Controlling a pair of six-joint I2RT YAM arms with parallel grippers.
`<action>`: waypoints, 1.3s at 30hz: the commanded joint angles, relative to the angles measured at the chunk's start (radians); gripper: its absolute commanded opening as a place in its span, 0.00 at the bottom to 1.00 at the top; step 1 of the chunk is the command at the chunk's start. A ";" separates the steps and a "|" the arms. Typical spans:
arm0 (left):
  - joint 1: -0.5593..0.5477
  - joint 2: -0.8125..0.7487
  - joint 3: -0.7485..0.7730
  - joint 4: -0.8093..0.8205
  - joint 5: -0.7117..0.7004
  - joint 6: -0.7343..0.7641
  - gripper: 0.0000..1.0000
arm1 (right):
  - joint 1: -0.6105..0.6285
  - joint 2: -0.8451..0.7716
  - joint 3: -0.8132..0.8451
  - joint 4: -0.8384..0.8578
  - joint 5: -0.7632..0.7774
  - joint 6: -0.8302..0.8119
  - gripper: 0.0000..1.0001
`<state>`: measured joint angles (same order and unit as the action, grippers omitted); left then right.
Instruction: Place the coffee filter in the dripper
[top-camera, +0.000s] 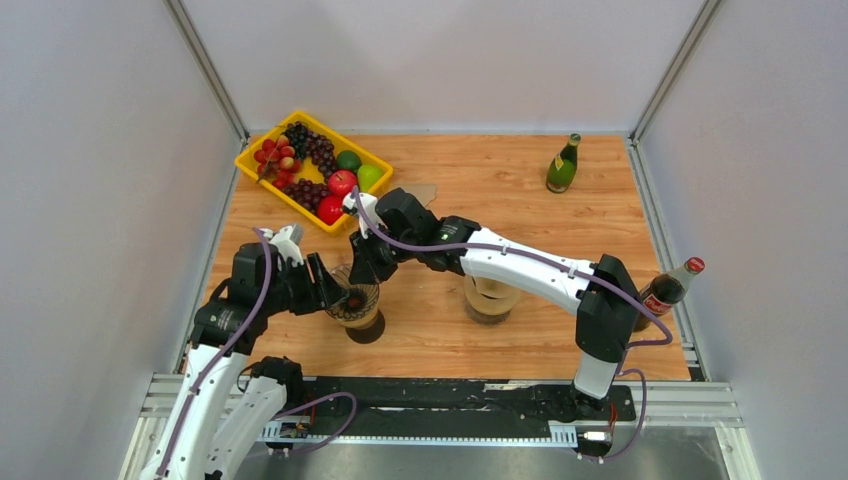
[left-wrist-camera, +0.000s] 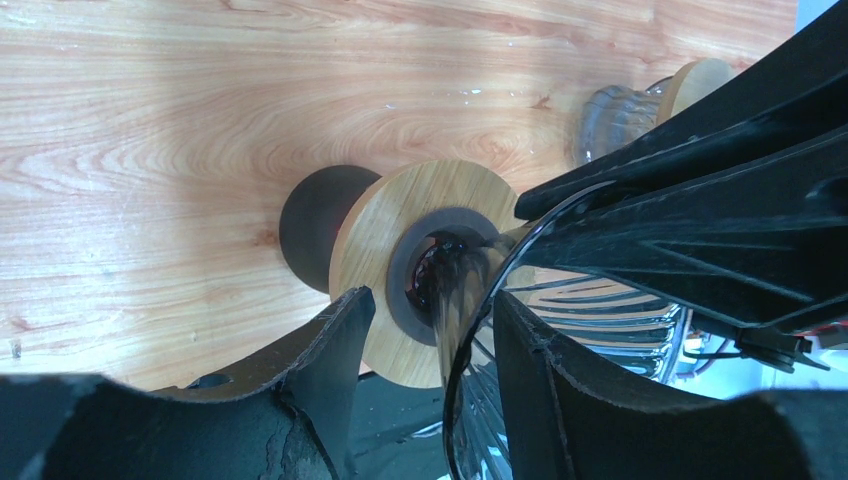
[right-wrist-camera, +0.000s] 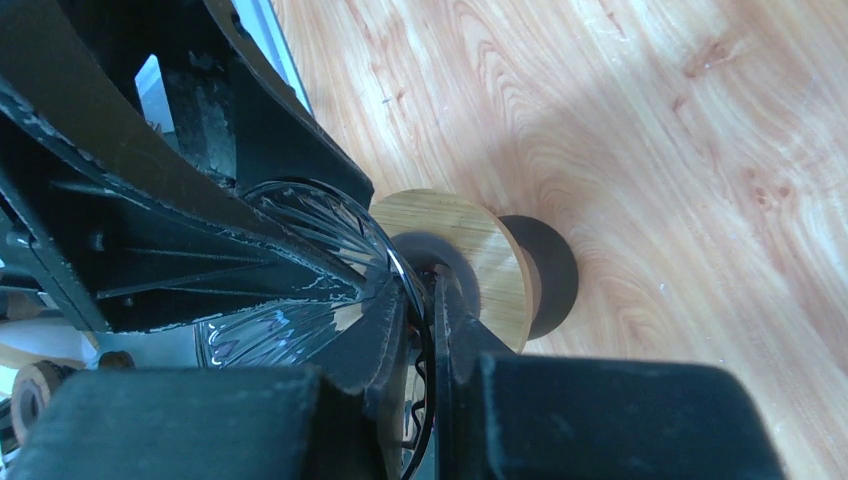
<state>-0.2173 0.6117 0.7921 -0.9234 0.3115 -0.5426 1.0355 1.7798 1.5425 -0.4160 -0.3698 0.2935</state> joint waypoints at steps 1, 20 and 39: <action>0.002 -0.001 0.045 -0.030 -0.012 0.024 0.57 | 0.008 -0.018 -0.002 -0.005 -0.013 0.003 0.00; 0.001 0.094 -0.077 0.154 -0.091 -0.045 0.30 | -0.052 0.016 -0.036 -0.015 0.303 0.003 0.00; 0.001 0.297 -0.023 0.021 -0.290 -0.066 0.10 | -0.118 0.138 -0.079 -0.157 0.317 0.052 0.00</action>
<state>-0.2298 0.8486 0.7990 -0.7128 0.2085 -0.6056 0.9668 1.8267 1.5513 -0.3534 -0.1852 0.3584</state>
